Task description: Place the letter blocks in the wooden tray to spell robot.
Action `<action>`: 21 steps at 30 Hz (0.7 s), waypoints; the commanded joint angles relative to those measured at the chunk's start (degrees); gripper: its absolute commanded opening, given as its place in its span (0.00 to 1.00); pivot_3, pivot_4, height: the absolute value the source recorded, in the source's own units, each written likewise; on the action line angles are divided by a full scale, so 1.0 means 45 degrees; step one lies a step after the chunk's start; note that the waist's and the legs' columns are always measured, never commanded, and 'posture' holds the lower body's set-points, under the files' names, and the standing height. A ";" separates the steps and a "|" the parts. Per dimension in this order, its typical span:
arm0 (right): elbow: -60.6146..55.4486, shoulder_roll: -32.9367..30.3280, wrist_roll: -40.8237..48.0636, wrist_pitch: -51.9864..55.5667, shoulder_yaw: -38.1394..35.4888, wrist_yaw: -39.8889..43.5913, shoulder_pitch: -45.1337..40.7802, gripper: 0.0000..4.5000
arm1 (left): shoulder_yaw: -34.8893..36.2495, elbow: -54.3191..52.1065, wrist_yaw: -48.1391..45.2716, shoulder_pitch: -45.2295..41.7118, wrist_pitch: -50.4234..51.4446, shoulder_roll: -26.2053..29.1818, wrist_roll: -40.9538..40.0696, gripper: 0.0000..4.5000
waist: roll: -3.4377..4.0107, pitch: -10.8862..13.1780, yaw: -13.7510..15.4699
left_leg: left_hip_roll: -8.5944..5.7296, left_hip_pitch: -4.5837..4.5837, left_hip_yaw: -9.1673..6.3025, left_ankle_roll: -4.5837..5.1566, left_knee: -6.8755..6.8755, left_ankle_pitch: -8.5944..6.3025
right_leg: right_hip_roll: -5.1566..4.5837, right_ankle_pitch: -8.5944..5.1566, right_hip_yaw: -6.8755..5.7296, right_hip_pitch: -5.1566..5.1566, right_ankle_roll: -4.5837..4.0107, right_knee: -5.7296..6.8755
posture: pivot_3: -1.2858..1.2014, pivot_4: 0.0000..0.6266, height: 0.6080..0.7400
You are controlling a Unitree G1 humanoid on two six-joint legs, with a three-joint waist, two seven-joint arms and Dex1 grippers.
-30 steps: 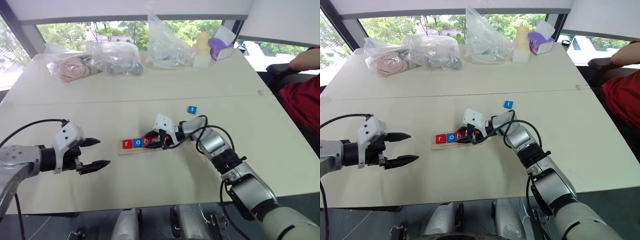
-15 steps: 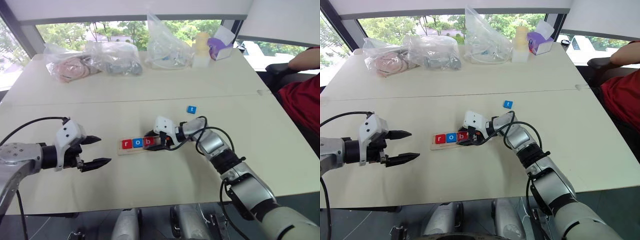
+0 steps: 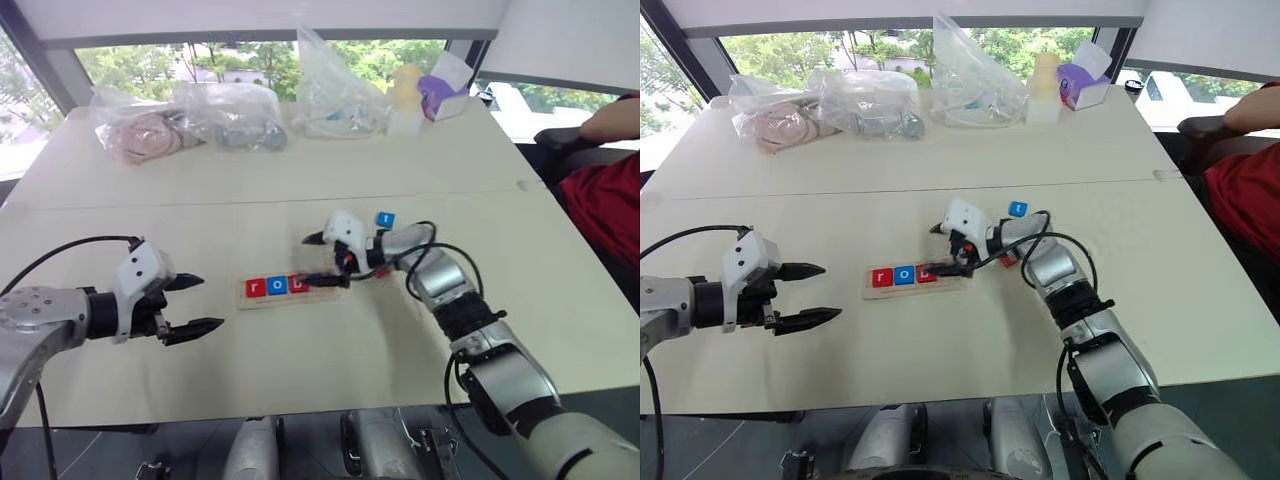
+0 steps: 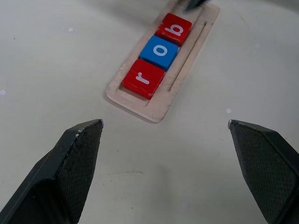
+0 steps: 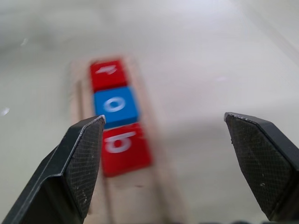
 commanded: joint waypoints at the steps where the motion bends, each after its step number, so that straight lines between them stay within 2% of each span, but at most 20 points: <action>1: -0.2175 -0.0541 0.0695 0.2062 -0.1642 -0.1542 0.0646 0.94 | 0.0507 -0.0724 0.0422 -0.0668 0.0426 -0.0472 -0.1109 1.00 | -0.0004 -0.0002 0.0046 | 0.0000 0.0000 -0.0002 0.0000 0.0003 0.0000 | 0.0000 0.0000 0.0000 0.0001 0.0000 -0.0001 | 0.52 0.24 1.00; 5: -0.5580 -0.0568 0.1039 0.5211 -0.3239 -0.4120 0.2519 0.94 | 0.0159 -0.1574 0.0972 -0.1367 0.1168 -0.1070 -0.2250 1.00 | -0.0005 -0.0003 0.0183 | -0.0006 -0.0005 -0.0008 -0.0001 0.0000 0.0000 | -0.0006 0.0001 0.0001 0.0003 0.0002 -0.0003 | 0.52 0.24 1.00; 8: -0.8745 -0.0534 0.0795 0.7413 -0.3429 -0.5668 0.4659 0.94 | -0.0559 -0.1971 0.1374 -0.2074 0.1525 -0.1565 -0.2685 1.00 | -0.0006 -0.0006 0.0283 | -0.0008 -0.0006 -0.0021 -0.0001 -0.0010 -0.0001 | 0.0004 0.0001 0.0001 0.0003 0.0003 -0.0002 | 0.52 0.24 1.00; 11: -1.0303 -0.0086 0.0804 0.9114 -0.3514 -0.7062 0.5589 0.94 | -0.1194 -0.1784 0.1498 -0.2672 0.1467 -0.1796 -0.2473 1.00 | 0.0002 -0.0002 0.0181 | -0.0015 -0.0001 -0.0020 -0.0002 -0.0004 0.0000 | 0.0028 -0.0002 0.0002 0.0002 0.0001 0.0000 | 0.52 0.24 1.00; 15: -1.0703 0.0216 0.0580 1.0025 -0.3064 -0.8212 0.6079 0.94 | -0.1970 -0.0971 0.1281 -0.3280 0.0915 -0.1814 -0.1713 1.00 | 0.0002 -0.0006 0.0041 | -0.0014 0.0026 -0.0008 -0.0025 0.0006 0.0016 | 0.0049 -0.0014 0.0012 0.0015 -0.0051 0.0003 | 0.52 0.24 1.00; 21: -0.9311 0.0238 0.0269 0.9234 -0.2592 -0.8944 0.6193 0.94 | -0.2729 -0.0009 0.0725 -0.3791 0.0184 -0.1821 -0.0855 1.00 | -0.0005 -0.0008 -0.0038 | -0.0015 0.0015 0.0022 -0.0026 0.0008 0.0016 | 0.0062 -0.0016 0.0015 0.0023 -0.0030 -0.0004 | 0.52 0.24 1.00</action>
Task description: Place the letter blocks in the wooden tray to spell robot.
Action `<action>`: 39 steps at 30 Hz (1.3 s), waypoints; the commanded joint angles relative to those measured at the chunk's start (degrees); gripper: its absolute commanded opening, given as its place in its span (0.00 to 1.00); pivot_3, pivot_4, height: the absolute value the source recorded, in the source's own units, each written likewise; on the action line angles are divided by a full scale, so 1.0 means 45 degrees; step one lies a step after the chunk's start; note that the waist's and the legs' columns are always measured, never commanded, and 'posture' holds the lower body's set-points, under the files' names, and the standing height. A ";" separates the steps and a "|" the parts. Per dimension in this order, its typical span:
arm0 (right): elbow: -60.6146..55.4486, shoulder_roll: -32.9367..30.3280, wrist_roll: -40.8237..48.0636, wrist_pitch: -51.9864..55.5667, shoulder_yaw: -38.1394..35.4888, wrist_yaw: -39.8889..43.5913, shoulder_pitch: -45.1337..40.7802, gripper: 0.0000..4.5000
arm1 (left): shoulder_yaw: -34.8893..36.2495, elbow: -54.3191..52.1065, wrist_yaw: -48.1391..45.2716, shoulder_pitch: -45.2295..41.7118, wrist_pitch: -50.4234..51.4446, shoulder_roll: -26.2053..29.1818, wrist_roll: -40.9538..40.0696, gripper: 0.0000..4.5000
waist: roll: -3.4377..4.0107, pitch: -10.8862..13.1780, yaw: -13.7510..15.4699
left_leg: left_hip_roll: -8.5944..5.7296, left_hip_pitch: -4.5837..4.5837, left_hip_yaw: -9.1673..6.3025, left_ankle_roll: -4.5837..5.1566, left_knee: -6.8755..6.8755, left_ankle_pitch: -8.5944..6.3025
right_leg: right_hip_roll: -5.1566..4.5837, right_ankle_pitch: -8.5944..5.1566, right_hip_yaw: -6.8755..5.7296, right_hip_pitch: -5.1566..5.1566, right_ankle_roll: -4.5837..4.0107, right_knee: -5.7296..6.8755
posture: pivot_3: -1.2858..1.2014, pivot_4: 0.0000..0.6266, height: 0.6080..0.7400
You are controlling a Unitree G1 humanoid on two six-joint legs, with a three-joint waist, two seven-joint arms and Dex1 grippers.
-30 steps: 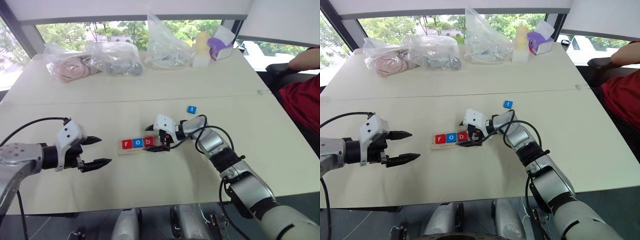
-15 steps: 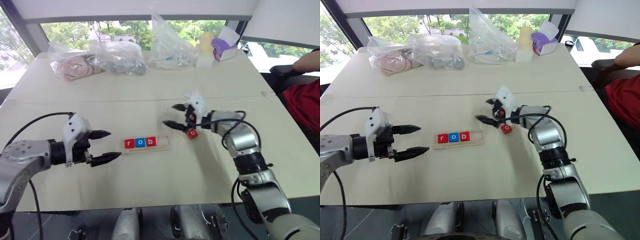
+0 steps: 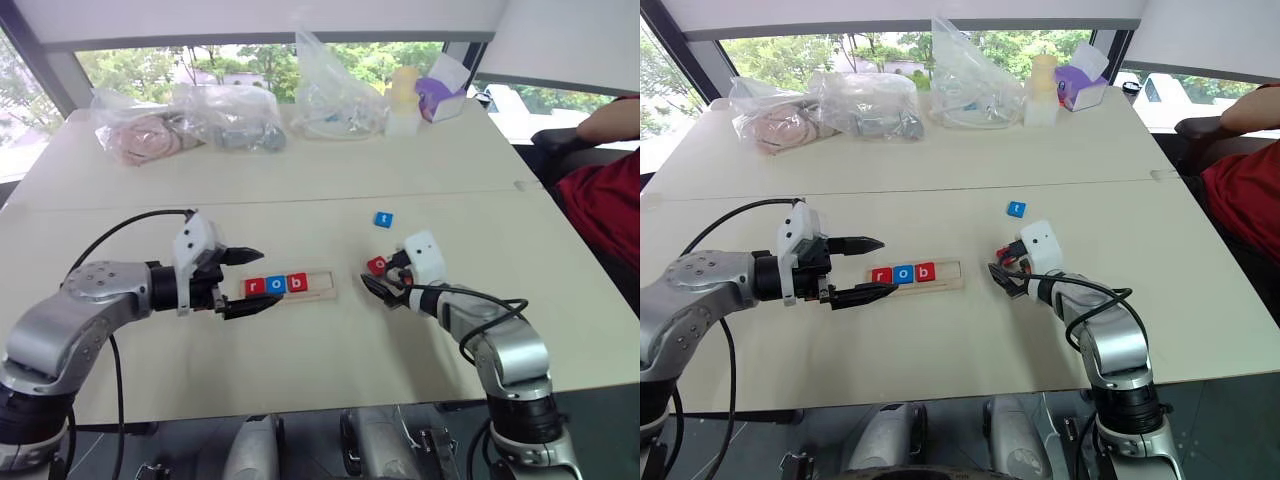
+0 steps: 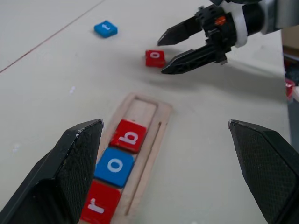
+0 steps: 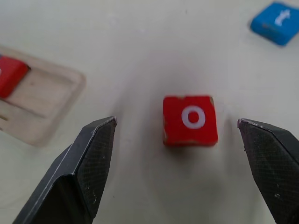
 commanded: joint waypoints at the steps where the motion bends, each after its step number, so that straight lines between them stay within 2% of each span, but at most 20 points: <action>1: 0.0838 0.0043 -0.0208 -0.0952 0.0255 -0.0284 -0.0013 0.94 | -0.0104 0.0160 -0.0280 -0.0279 -0.0547 0.0012 0.0315 1.00 | -0.0001 0.0000 -0.0015 | 0.0001 -0.0006 0.0001 0.0000 -0.0002 0.0000 | -0.0001 0.0010 -0.0001 -0.0004 0.0023 -0.0003 | 0.52 0.24 1.00; 2: 0.1194 -0.0010 -0.0261 -0.1359 0.0433 -0.0217 0.0002 0.94 | -0.0131 0.0199 -0.0288 -0.0311 -0.0569 -0.0044 0.0337 1.00 | -0.0006 -0.0003 -0.0027 | 0.0000 -0.0007 0.0003 0.0000 -0.0005 0.0000 | -0.0002 0.0009 -0.0001 -0.0006 0.0025 -0.0005 | 0.52 0.24 1.00; 5: 0.1959 -0.0034 -0.0333 -0.2209 0.0687 -0.0186 0.0011 0.78 | -0.0203 0.0250 -0.0312 -0.0314 -0.0645 -0.0107 0.0452 1.00 | -0.0013 -0.0007 -0.0059 | 0.0002 -0.0003 0.0003 0.0001 -0.0005 -0.0001 | -0.0001 0.0009 -0.0001 -0.0004 0.0024 -0.0006 | 0.52 0.24 1.00; 9: 0.1791 -0.0084 -0.0285 -0.2170 0.0780 -0.0211 0.0061 0.30 | -0.0139 0.0121 -0.0308 -0.0087 -0.0678 -0.0057 0.0560 1.00 | -0.0016 -0.0009 -0.0058 | 0.0005 0.0007 0.0001 0.0001 -0.0003 -0.0001 | 0.0006 0.0008 0.0000 0.0004 0.0020 -0.0004 | 0.52 0.24 1.00; 10: 0.1618 -0.0093 -0.0263 -0.2066 0.0793 -0.0227 0.0130 0.25 | -0.0109 0.0044 -0.0286 -0.0034 -0.0648 -0.0052 0.0536 1.00 | -0.0016 -0.0010 -0.0058 | 0.0006 0.0008 0.0001 0.0001 -0.0003 0.0000 | 0.0006 0.0009 0.0000 0.0004 0.0021 -0.0003 | 0.52 0.24 1.00; 16: 0.0122 0.0489 -0.0188 -0.0742 0.0119 -0.1257 0.0508 0.25 | -0.0304 -0.0078 -0.0181 -0.0147 -0.0669 -0.0267 0.0520 1.00 | -0.0017 -0.0010 -0.0004 | 0.0007 0.0000 -0.0006 0.0001 -0.0006 -0.0001 | 0.0000 0.0008 -0.0002 0.0003 0.0027 -0.0003 | 0.52 0.24 1.00; 18: -0.0868 0.1529 0.0192 0.0968 -0.0845 -0.2007 0.0456 0.25 | -0.0506 -0.0067 -0.0289 -0.0232 -0.0741 -0.0284 0.0638 1.00 | -0.0017 -0.0010 0.0010 | 0.0006 -0.0005 -0.0012 0.0001 -0.0006 -0.0001 | -0.0002 0.0007 -0.0007 0.0003 0.0028 -0.0005 | 0.52 0.24 1.00; 20: -0.1889 0.3231 0.0416 0.3508 -0.1944 -0.2796 0.0109 0.25 | -0.0542 0.0034 -0.0265 -0.0431 -0.0677 -0.0515 0.0466 1.00 | -0.0015 -0.0009 0.0017 | 0.0007 -0.0007 -0.0037 0.0001 -0.0006 -0.0001 | -0.0006 0.0008 -0.0008 0.0000 0.0029 -0.0003 | 0.52 0.24 1.00; 23: -0.2975 0.4263 -0.0014 0.6037 -0.2126 -0.3649 -0.0298 0.25 | -0.0667 0.0208 -0.0343 -0.0745 -0.0635 -0.0709 0.0461 1.00 | -0.0014 -0.0009 0.0005 | 0.0008 -0.0008 -0.0071 0.0000 -0.0005 0.0000 | -0.0010 0.0009 -0.0015 -0.0003 0.0027 0.0000 | 0.52 0.24 1.00; 27: -0.3696 0.4229 -0.0368 0.7363 -0.1886 -0.4262 -0.0394 0.25 | -0.0833 0.0359 -0.0508 -0.0945 -0.0662 -0.0753 0.0580 1.00 | -0.0013 -0.0010 -0.0002 | 0.0001 -0.0009 -0.0070 0.0000 -0.0010 -0.0001 | -0.0022 0.0006 -0.0017 -0.0003 0.0024 -0.0003 | 0.52 0.24 1.00; 31: -0.3611 0.4141 -0.0672 0.7352 -0.1672 -0.4751 -0.0026 0.25 | -0.1017 0.0548 -0.0672 -0.1046 -0.0804 -0.0800 0.0709 1.00 | -0.0013 -0.0011 0.0011 | -0.0004 -0.0011 -0.0069 0.0000 -0.0013 -0.0001 | -0.0030 -0.0013 -0.0021 -0.0003 0.0001 -0.0010 | 0.52 0.24 1.00; 34: -0.3565 0.4225 -0.0685 0.7255 -0.1452 -0.4846 0.0056 0.61 | -0.1083 0.0679 -0.0751 -0.1065 -0.0924 -0.0847 0.0839 1.00 | -0.0016 -0.0013 0.0011 | -0.0006 -0.0011 -0.0069 0.0000 -0.0013 -0.0001 | -0.0032 -0.0015 -0.0021 -0.0001 0.0002 -0.0013 | 0.52 0.24 1.00; 37: -0.3858 0.3466 -0.0418 0.6924 -0.0890 -0.4478 -0.0116 0.93 | -0.1131 0.0753 -0.0826 -0.1019 -0.1040 -0.0853 0.0957 1.00 | -0.0018 -0.0014 0.0014 | -0.0004 -0.0011 -0.0070 0.0001 -0.0010 0.0000 | -0.0035 -0.0016 -0.0021 0.0003 -0.0001 -0.0015 | 0.52 0.24 1.00; 38: -0.3944 0.3191 -0.0378 0.6792 -0.0734 -0.4384 -0.0167 0.99 | -0.1135 0.0764 -0.0844 -0.1010 -0.1056 -0.0852 0.0975 1.00 | -0.0018 -0.0014 0.0021 | -0.0004 -0.0012 -0.0070 0.0000 -0.0009 0.0000 | -0.0039 -0.0017 -0.0021 0.0004 -0.0001 -0.0017 | 0.52 0.24 1.00; 39: -0.4153 0.2643 -0.0234 0.6621 -0.0513 -0.4099 -0.0231 0.99 | -0.1128 0.0788 -0.0898 -0.0988 -0.1082 -0.0814 0.1006 1.00 | -0.0017 -0.0013 0.0024 | -0.0004 -0.0013 -0.0069 0.0000 -0.0007 0.0000 | -0.0048 -0.0018 -0.0020 0.0005 -0.0001 -0.0020 | 0.52 0.24 1.00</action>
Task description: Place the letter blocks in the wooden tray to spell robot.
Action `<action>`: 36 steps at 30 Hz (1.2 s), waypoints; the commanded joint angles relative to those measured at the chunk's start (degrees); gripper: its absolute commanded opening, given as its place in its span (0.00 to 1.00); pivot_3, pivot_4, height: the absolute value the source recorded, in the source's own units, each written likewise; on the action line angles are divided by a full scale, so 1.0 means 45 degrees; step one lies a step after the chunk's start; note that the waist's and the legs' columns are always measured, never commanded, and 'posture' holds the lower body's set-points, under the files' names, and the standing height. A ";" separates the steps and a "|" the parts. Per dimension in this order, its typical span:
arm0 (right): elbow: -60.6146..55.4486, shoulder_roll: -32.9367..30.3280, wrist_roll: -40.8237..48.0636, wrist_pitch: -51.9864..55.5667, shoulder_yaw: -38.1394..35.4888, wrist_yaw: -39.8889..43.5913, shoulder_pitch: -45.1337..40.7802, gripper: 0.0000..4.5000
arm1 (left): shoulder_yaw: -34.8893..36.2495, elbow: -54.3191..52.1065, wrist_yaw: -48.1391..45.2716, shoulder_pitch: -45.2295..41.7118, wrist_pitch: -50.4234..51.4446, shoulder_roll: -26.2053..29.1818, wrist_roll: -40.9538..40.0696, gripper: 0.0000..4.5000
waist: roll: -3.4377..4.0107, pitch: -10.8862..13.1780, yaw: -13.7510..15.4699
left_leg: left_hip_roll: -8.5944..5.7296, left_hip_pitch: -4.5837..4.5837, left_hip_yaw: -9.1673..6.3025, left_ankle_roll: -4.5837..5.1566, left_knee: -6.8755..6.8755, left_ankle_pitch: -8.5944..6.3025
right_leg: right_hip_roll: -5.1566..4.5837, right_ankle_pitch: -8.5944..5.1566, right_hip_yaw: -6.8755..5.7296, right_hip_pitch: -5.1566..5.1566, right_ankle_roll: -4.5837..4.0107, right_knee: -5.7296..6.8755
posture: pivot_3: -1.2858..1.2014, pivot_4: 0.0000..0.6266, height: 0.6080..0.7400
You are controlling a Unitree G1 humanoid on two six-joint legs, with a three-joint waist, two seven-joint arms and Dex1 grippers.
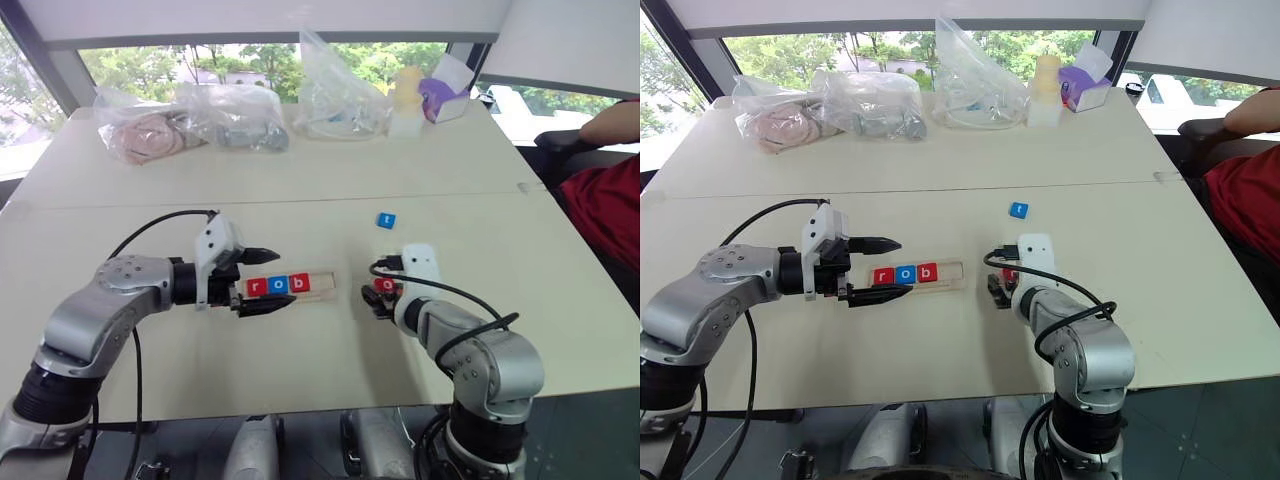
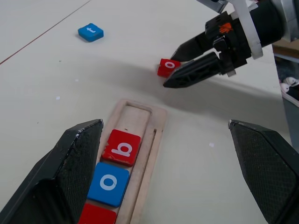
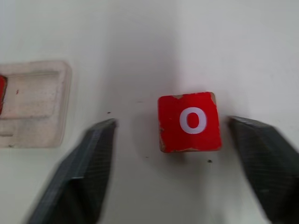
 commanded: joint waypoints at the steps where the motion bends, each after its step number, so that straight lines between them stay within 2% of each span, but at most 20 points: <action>1: -0.0678 -0.1548 0.0264 -0.0545 0.0319 0.0658 -0.0101 0.99 | 0.0009 -0.0091 -0.0251 -0.0140 -0.0332 0.0082 0.0142 1.00 | 0.0002 0.0002 -0.0002 | -0.0002 -0.0005 0.0003 0.0000 0.0002 0.0000 | -0.0006 -0.0002 0.0001 0.0000 0.0000 -0.0006 | 0.52 0.24 1.00; 3: -0.1015 -0.3604 0.0622 -0.1609 0.0750 0.1866 -0.0352 0.99 | 0.0092 0.0069 -0.0505 -0.0134 -0.0426 0.0299 0.0234 1.00 | 0.0014 0.0013 -0.0025 | -0.0004 -0.0017 0.0013 0.0000 0.0003 0.0000 | -0.0009 -0.0002 0.0005 -0.0002 0.0002 -0.0031 | 0.52 0.24 1.00; 5: -0.0982 -0.5041 0.1222 -0.2880 0.0696 0.3271 -0.0474 0.99 | 0.0209 0.0218 -0.0784 -0.0157 -0.0494 0.0517 0.0240 1.00 | 0.0012 0.0014 -0.0050 | -0.0005 -0.0020 0.0025 0.0000 -0.0005 0.0000 | -0.0009 -0.0001 0.0007 -0.0006 0.0004 -0.0053 | 0.52 0.24 1.00; 8: 0.1162 -0.8159 0.2881 -0.7674 -0.0854 0.8771 -0.0288 0.99 | 0.0463 0.0244 -0.1576 -0.0361 -0.0231 0.1148 -0.0175 1.00 | 0.0006 0.0032 -0.0070 | -0.0011 -0.0018 0.0030 0.0007 -0.0027 -0.0004 | 0.0017 -0.0002 0.0005 -0.0003 0.0007 -0.0079 | 0.52 0.24 1.00; 9: 0.1994 -0.8797 0.3406 -0.9045 -0.1226 1.0417 -0.0084 0.99 | 0.0508 0.0171 -0.1781 -0.0410 -0.0112 0.1308 -0.0328 1.00 | 0.0001 0.0038 -0.0066 | -0.0011 -0.0021 0.0041 0.0009 -0.0027 -0.0006 | 0.0024 -0.0009 -0.0001 0.0000 0.0019 -0.0085 | 0.52 0.24 1.00; 12: 0.4526 -0.9743 0.3876 -1.2179 -0.1202 1.3444 0.0133 0.99 | 0.0621 -0.0073 -0.2139 -0.0443 0.0082 0.1651 -0.0630 1.00 | -0.0012 0.0037 -0.0036 | 0.0000 -0.0015 0.0050 0.0035 -0.0033 -0.0020 | 0.0038 0.0011 -0.0016 0.0025 0.0048 -0.0108 | 0.52 0.24 1.00; 15: 0.7929 -0.9986 0.2937 -1.5064 0.0122 1.5523 -0.0854 0.99 | 0.0881 -0.0591 -0.2086 -0.0228 0.0336 0.1924 -0.0845 1.00 | -0.0017 0.0047 -0.0099 | 0.0003 -0.0013 0.0070 0.0040 -0.0026 -0.0023 | 0.0038 0.0017 -0.0005 0.0026 0.0049 -0.0112 | 0.52 0.24 1.00; 20: 1.0908 -0.9587 0.1930 -1.7927 0.1660 1.7210 -0.1927 0.99 | 0.1624 -0.1310 -0.1901 0.0593 0.0875 0.2394 -0.1319 1.00 | -0.0008 0.0053 -0.0070 | 0.0007 -0.0006 0.0086 0.0040 -0.0018 -0.0023 | 0.0037 0.0022 0.0011 0.0020 0.0049 -0.0094 | 0.52 0.24 1.00; 25: 1.3433 -0.8528 0.1028 -2.0099 0.2487 1.7353 -0.3167 0.99 | 0.2298 -0.1782 -0.1443 0.1446 0.1187 0.2520 -0.1571 1.00 | -0.0008 0.0054 -0.0050 | 0.0008 -0.0009 0.0083 0.0039 -0.0010 -0.0023 | 0.0030 0.0023 0.0009 0.0020 0.0048 -0.0091 | 0.52 0.24 1.00; 31: 1.6732 -0.7884 -0.0092 -2.2560 0.3020 1.7373 -0.4366 0.99 | 0.2676 -0.2025 -0.1016 0.1823 0.1359 0.2575 -0.1734 1.00 | -0.0005 0.0056 0.0004 | 0.0005 -0.0009 0.0085 0.0037 -0.0002 -0.0022 | 0.0018 0.0023 0.0009 0.0021 0.0046 -0.0084 | 0.52 0.24 1.00; 36: 1.8756 -0.7698 0.0042 -2.3118 0.2721 1.7630 -0.5344 0.99 | 0.2855 -0.2178 -0.0895 0.2079 0.1419 0.2652 -0.1833 1.00 | -0.0006 0.0056 -0.0043 | 0.0005 0.0007 0.0091 0.0031 0.0003 -0.0018 | 0.0011 0.0033 0.0012 0.0041 0.0039 -0.0081 | 0.52 0.24 1.00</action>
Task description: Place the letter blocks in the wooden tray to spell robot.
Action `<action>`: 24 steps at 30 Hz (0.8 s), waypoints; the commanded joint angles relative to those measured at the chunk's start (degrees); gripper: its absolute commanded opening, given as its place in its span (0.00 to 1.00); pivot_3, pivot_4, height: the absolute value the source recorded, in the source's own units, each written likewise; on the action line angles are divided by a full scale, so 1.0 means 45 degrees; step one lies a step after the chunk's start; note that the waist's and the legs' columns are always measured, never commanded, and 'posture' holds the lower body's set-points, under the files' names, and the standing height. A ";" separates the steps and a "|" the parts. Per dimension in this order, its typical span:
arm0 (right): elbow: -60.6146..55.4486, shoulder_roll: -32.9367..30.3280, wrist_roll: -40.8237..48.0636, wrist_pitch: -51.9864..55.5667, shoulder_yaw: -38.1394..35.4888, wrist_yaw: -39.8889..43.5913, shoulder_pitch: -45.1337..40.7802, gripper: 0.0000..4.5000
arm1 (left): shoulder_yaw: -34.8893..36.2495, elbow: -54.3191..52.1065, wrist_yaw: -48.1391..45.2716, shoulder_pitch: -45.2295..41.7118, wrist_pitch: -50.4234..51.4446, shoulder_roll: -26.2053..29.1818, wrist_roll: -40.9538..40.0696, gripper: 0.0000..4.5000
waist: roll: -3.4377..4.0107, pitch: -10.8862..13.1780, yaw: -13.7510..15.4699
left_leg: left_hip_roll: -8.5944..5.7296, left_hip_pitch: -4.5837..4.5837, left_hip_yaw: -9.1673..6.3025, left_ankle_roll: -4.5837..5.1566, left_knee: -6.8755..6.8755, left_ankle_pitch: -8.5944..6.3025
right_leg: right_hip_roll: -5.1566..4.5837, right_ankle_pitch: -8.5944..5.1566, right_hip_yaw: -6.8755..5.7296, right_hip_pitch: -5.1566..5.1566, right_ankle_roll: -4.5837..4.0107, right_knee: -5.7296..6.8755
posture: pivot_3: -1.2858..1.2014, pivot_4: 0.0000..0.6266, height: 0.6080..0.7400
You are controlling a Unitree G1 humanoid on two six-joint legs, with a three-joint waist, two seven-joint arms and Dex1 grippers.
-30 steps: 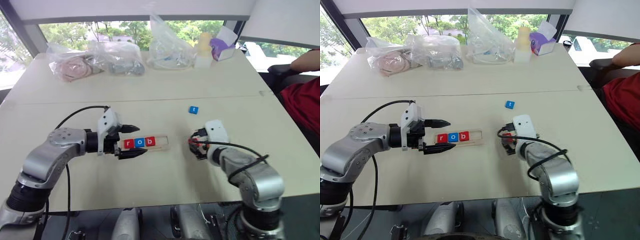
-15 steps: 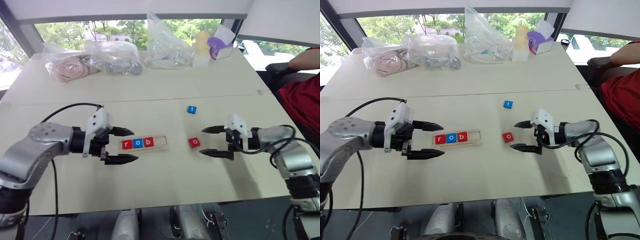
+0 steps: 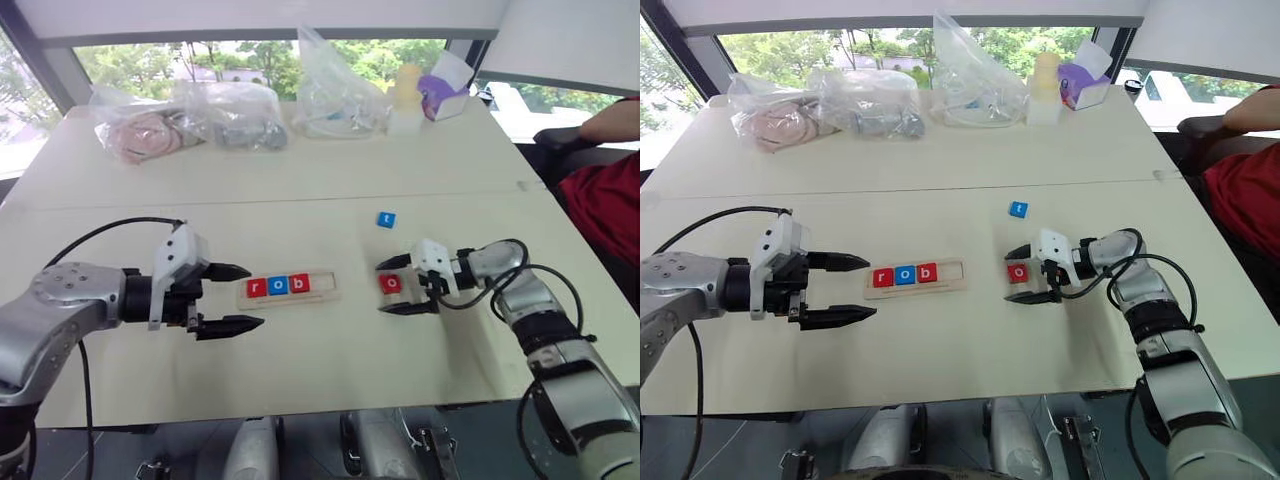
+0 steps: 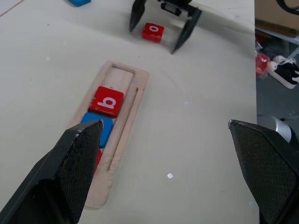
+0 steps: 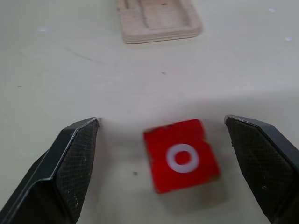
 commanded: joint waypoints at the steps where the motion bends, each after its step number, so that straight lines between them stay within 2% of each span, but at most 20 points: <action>1: 0.0613 -0.0111 0.0057 0.0006 -0.0455 0.0190 -0.0343 0.99 | 0.0588 -0.0319 0.0060 0.0088 -0.0022 0.0207 -0.0271 1.00 | 0.0000 0.0000 0.0002 | 0.0000 0.0004 -0.0002 -0.0001 0.0003 0.0001 | 0.0001 0.0000 0.0000 0.0007 -0.0001 0.0001 | 0.52 0.24 1.00; 9: 0.0730 -0.0326 -0.0161 -0.0300 -0.0514 0.0271 -0.0057 0.99 | 0.0445 -0.0045 0.0007 0.0117 -0.0347 0.0251 0.0022 1.00 | 0.0002 0.0000 0.0031 | -0.0001 0.0003 -0.0003 -0.0002 0.0003 0.0001 | -0.0006 0.0001 -0.0001 0.0007 0.0001 0.0004 | 0.52 0.24 1.00; 12: 0.0953 -0.0195 -0.0184 -0.0426 -0.0450 0.0427 -0.0021 0.80 | 0.0305 0.0015 -0.0006 0.0011 -0.0429 0.0192 0.0106 1.00 | 0.0002 0.0000 0.0031 | -0.0002 0.0004 -0.0002 -0.0002 0.0004 0.0001 | -0.0006 0.0001 -0.0001 0.0009 0.0001 0.0004 | 0.52 0.24 1.00; 17: 0.0742 -0.0061 -0.0222 -0.0443 -0.0375 0.0462 0.0257 0.26 | 0.0357 0.0096 -0.0074 -0.0019 -0.0523 0.0277 0.0129 1.00 | 0.0002 -0.0001 0.0020 | -0.0002 0.0029 -0.0001 -0.0002 0.0007 0.0001 | -0.0006 0.0001 -0.0001 0.0037 0.0000 0.0004 | 0.52 0.24 1.00; 20: -0.0313 0.0133 0.0126 0.0889 -0.0566 0.0081 0.0228 0.26 | 0.0511 0.0223 -0.0176 0.0321 -0.0676 0.0383 0.0275 1.00 | 0.0002 -0.0001 0.0018 | -0.0001 0.0049 -0.0002 -0.0002 0.0004 0.0001 | -0.0006 0.0001 -0.0001 0.0057 0.0000 0.0004 | 0.52 0.24 1.00; 24: -0.4214 0.1007 0.1328 0.4490 -0.0780 -0.1047 0.0397 0.26 | 0.0391 0.0237 -0.0145 0.0705 -0.0911 0.0338 0.0439 1.00 | 0.0003 0.0000 -0.0063 | 0.0012 0.0059 -0.0019 -0.0002 -0.0001 0.0001 | -0.0006 0.0006 0.0010 0.0037 0.0006 0.0035 | 0.52 0.24 1.00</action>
